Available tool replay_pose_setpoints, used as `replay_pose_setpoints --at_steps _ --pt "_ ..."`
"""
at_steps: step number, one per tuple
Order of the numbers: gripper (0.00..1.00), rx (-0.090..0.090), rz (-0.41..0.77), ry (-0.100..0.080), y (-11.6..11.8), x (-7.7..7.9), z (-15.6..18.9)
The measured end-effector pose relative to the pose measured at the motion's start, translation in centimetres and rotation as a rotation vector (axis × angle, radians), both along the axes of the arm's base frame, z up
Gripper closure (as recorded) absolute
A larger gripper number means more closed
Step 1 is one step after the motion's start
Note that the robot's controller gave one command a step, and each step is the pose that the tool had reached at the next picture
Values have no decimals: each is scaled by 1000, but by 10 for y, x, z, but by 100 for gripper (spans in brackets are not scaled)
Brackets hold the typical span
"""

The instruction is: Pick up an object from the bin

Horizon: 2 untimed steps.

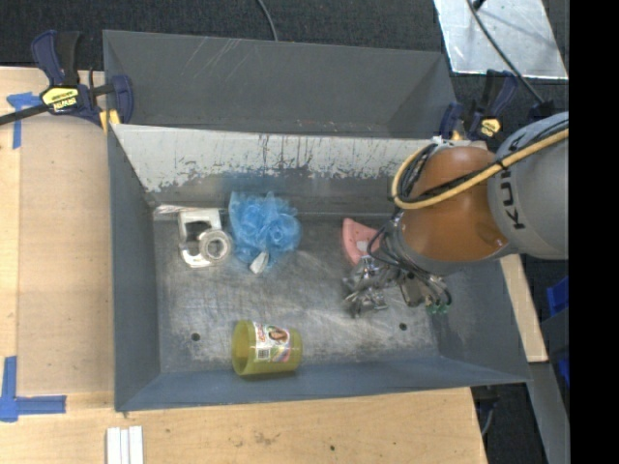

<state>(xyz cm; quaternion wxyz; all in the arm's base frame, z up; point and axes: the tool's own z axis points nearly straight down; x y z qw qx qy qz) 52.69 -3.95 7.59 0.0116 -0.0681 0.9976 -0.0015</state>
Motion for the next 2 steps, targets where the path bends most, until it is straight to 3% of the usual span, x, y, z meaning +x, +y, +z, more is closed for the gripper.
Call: replay_pose_setpoints --at_steps 1,2 --pt "100 0 1 6 0 -1 3" --pt "100 1 1 24 0 -4 13"
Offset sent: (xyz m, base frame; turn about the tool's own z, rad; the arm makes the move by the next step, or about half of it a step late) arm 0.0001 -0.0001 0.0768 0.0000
